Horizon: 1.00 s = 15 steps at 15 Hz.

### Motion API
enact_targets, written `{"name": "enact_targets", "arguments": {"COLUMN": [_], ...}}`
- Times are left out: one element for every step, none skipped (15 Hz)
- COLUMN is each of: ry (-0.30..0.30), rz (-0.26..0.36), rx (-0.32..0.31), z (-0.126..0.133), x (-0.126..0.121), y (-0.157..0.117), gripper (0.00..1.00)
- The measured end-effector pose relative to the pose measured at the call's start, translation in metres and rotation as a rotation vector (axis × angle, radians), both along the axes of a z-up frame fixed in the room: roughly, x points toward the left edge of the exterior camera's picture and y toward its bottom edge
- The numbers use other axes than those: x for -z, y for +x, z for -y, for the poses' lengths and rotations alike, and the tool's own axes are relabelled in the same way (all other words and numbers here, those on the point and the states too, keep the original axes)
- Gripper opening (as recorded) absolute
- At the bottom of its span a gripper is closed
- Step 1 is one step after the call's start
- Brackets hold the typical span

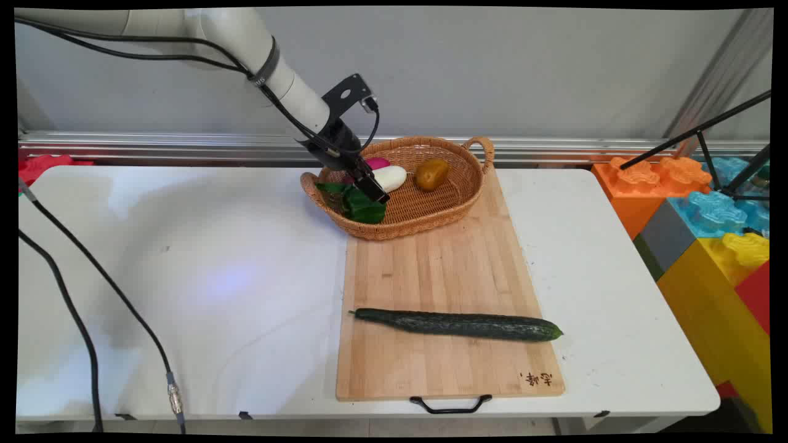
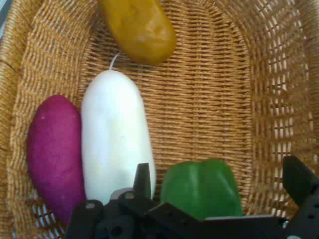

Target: Pick up the cucumber from the cutting board

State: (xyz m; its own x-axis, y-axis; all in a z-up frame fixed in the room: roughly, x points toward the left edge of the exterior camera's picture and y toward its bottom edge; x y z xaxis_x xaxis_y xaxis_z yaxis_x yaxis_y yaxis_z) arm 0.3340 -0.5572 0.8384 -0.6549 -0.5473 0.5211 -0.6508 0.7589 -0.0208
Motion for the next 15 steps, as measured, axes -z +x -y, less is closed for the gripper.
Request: {"name": "enact_targets", "arguments": {"ry": [0.005,0.010,0.014,0.019,0.027,0.038,0.053,0.067,0.084,0.101,0.109,0.115,0.115,0.114,0.110], "rz": [-0.007,-0.014,-0.021,-0.027,-0.040,-0.052,-0.067,-0.078,-0.091,-0.101,-0.106,-0.107,-0.107,-0.106,-0.107], "rx": [0.004,0.010,0.017,0.025,0.042,0.062,0.091,0.118,0.151,0.191,0.220,0.249,0.280,0.303,0.328], "z": [-0.001,-0.002,-0.004,-0.005,-0.009,-0.013,-0.020,-0.026,-0.035,-0.045,-0.052,-0.059,-0.066,-0.072,-0.080], "x": [-0.003,-0.007,-0.010,-0.013,-0.019,-0.023,-0.028,-0.032,-0.036,-0.039,-0.041,-0.041,-0.040,-0.038,-0.035], "y": [-0.001,-0.002,-0.003,-0.005,-0.009,-0.012,-0.018,-0.023,-0.029,-0.035,-0.041,-0.046,-0.053,-0.058,-0.065], "gripper": [1.00,1.00,1.00,1.00,1.00,1.00,1.00,1.00,1.00,1.00,1.00,1.00,1.00,1.00,1.00]}}
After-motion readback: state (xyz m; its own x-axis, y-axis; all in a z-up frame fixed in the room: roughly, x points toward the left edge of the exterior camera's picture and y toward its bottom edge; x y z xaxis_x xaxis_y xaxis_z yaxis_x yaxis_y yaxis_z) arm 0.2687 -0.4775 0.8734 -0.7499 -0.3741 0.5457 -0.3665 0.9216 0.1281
